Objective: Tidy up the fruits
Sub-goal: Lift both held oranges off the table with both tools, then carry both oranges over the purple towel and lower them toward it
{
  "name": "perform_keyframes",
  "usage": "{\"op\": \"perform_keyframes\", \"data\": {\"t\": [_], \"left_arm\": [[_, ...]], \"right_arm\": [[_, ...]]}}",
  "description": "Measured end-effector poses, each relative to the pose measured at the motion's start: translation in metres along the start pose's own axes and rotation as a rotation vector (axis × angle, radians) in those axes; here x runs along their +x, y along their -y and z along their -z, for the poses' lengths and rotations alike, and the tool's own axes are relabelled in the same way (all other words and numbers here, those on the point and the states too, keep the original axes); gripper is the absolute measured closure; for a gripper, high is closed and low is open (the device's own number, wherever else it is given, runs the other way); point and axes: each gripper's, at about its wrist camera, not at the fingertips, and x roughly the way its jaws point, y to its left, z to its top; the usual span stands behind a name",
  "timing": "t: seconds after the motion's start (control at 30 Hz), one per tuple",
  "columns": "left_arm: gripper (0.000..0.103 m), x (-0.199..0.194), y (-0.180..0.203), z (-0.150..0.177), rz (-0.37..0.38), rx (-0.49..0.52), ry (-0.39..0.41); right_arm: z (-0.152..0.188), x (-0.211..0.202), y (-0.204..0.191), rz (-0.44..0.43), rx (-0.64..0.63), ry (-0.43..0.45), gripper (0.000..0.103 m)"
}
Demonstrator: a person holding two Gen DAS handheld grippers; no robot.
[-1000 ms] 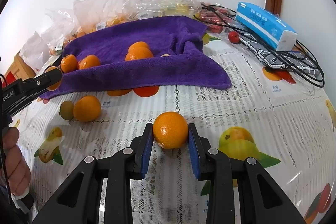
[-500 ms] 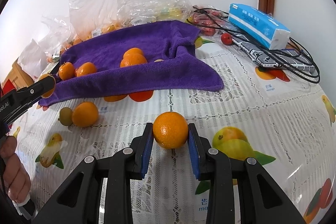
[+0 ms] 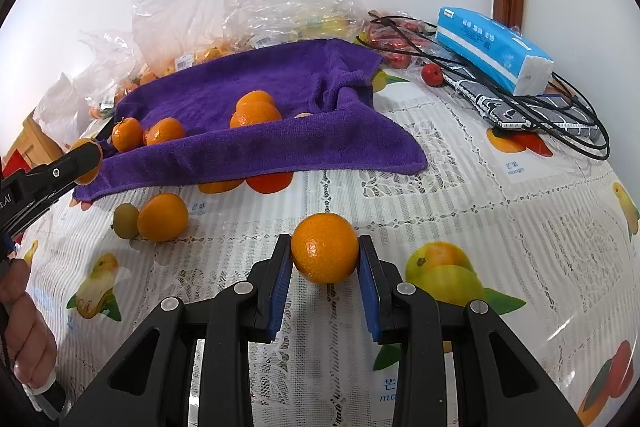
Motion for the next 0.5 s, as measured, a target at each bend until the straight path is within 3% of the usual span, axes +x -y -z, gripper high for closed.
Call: {"op": "perform_keyframes", "data": {"t": [0.3,0.5], "left_arm": [[0.07,-0.004,0.0,-0.009,-0.032,0.013,0.01],[0.07,-0.017,-0.001,-0.025,-0.035,0.036,0.048]], "right_arm": [[-0.003,-0.01,-0.004,-0.023,-0.008,0.059,0.071],[-0.03,-0.023,-0.013,-0.063,-0.02,0.101,0.071]]}}
